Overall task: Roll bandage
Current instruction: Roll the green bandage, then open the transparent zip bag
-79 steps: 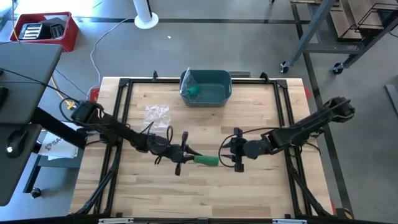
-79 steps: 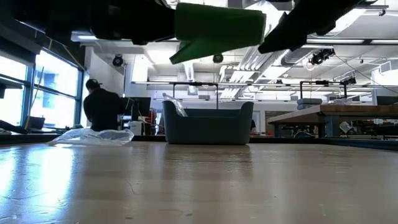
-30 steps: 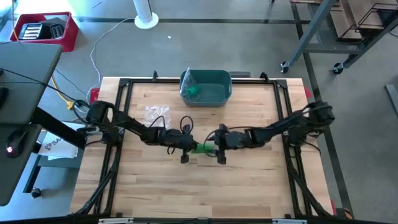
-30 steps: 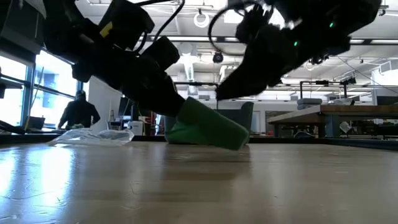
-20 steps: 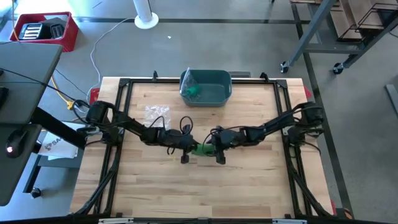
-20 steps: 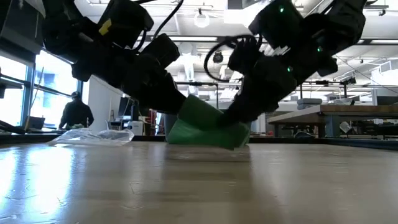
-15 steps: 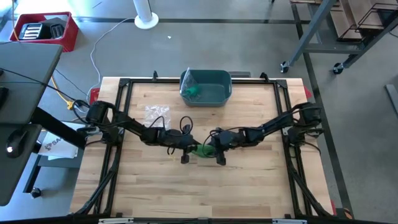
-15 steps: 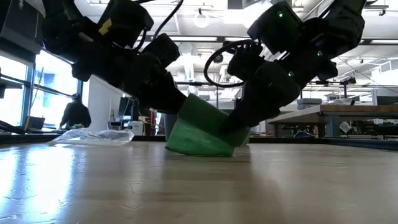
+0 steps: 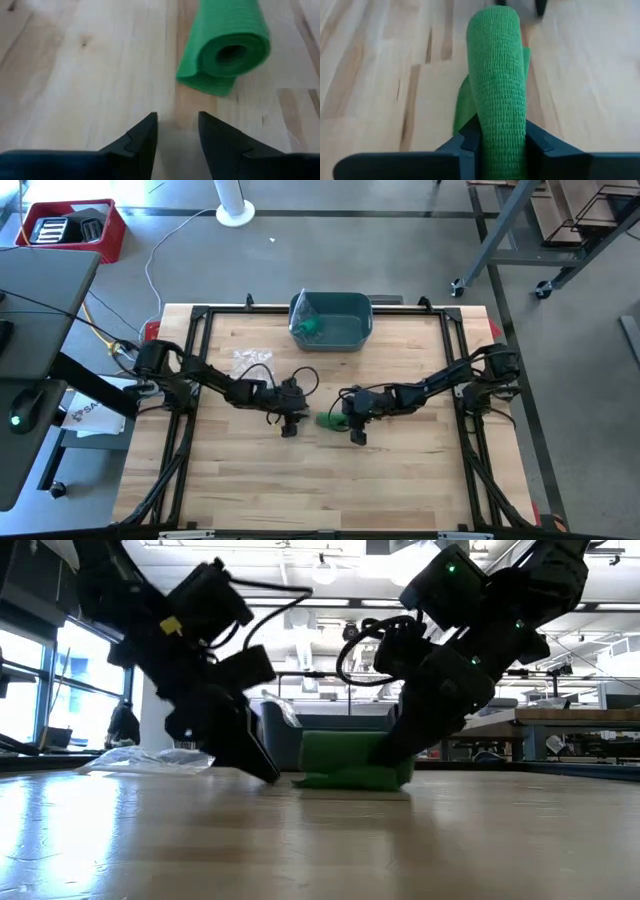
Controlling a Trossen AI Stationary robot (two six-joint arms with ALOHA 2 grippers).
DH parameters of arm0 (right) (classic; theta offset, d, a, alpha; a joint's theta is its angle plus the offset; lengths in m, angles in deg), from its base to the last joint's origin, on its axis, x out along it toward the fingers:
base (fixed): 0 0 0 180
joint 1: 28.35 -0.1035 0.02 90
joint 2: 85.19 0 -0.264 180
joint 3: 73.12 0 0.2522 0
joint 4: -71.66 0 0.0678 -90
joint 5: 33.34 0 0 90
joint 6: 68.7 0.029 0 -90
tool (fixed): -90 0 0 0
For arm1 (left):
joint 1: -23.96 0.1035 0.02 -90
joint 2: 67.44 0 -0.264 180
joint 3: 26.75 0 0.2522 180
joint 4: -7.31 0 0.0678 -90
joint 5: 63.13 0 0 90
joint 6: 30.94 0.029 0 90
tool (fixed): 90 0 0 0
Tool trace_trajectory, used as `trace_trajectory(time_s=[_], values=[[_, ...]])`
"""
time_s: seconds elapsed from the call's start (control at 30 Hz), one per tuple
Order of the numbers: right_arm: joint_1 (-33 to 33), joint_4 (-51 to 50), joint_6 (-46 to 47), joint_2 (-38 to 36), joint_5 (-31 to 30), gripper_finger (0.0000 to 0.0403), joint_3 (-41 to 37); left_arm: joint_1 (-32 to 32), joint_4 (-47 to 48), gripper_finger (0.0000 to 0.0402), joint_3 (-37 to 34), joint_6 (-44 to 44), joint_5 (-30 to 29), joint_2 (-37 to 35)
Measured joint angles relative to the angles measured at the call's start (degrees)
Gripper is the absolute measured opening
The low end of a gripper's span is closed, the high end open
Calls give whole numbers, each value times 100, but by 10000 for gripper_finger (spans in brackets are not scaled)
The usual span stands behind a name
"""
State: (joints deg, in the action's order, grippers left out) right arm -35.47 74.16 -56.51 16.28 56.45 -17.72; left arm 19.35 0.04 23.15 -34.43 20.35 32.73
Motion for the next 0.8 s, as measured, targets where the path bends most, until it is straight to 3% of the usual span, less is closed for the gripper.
trace_trajectory(time_s=[0.27,0.47,0.6,0.8], values=[[-4,-295,74,-35,-392,74,2,125,1957,154,11,-361,-182,-996],[0,-280,-23,-35,-844,140,2,-69,2864,150,16,-747,-720,-1743],[2,-285,-44,-103,-691,188,2,-203,3448,149,20,-1106,-1040,-2108],[0,-359,-163,-468,-739,205,28,-201,4595,149,18,-1892,-1695,-2321]])
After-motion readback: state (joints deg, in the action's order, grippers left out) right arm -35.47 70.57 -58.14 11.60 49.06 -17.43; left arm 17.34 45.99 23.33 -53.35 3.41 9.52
